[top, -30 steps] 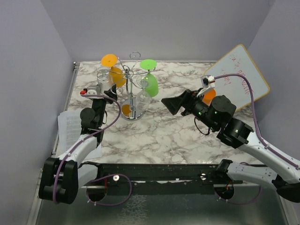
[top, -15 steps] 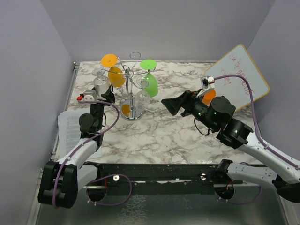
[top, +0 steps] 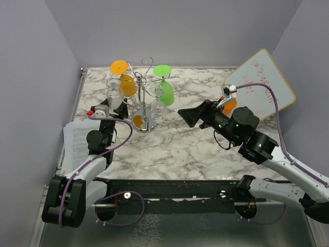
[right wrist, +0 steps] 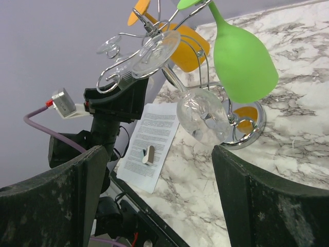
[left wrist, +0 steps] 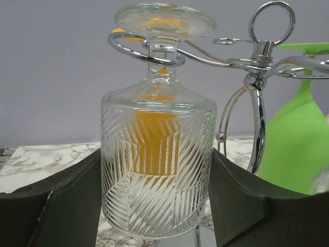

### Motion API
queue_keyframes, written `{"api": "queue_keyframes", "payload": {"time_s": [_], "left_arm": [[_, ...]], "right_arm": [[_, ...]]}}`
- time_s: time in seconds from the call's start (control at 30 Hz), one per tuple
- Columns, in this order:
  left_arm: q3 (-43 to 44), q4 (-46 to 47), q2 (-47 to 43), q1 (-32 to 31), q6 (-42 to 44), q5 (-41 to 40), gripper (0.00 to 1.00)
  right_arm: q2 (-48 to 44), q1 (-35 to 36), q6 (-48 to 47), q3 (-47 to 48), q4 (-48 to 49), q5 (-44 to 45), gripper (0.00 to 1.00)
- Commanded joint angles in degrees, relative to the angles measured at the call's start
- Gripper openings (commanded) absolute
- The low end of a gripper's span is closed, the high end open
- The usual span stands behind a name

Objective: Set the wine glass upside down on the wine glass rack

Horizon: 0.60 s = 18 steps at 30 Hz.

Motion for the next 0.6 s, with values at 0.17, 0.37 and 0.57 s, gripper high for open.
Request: {"api": "queue_keyframes", "payload": {"time_s": [0.17, 0.37, 0.57], "left_arm": [[-0.75, 6.64, 0.57, 0.18, -0.37, 3.89, 0.2], [-0.7, 1.36, -0.63, 0.18, -3.81, 1.36, 0.62], [-0.15, -1.13, -0.85, 0.18, -5.03, 1.82, 0.78]], "right_arm": [[-0.12, 0.22, 0.73, -1.18, 0.6, 0.22, 0.87], [0.11, 0.21, 0.67, -1.18, 0.48, 0.26, 0.87], [0.17, 0.22, 0.38, -0.99, 0.0, -0.3, 0.87]]}}
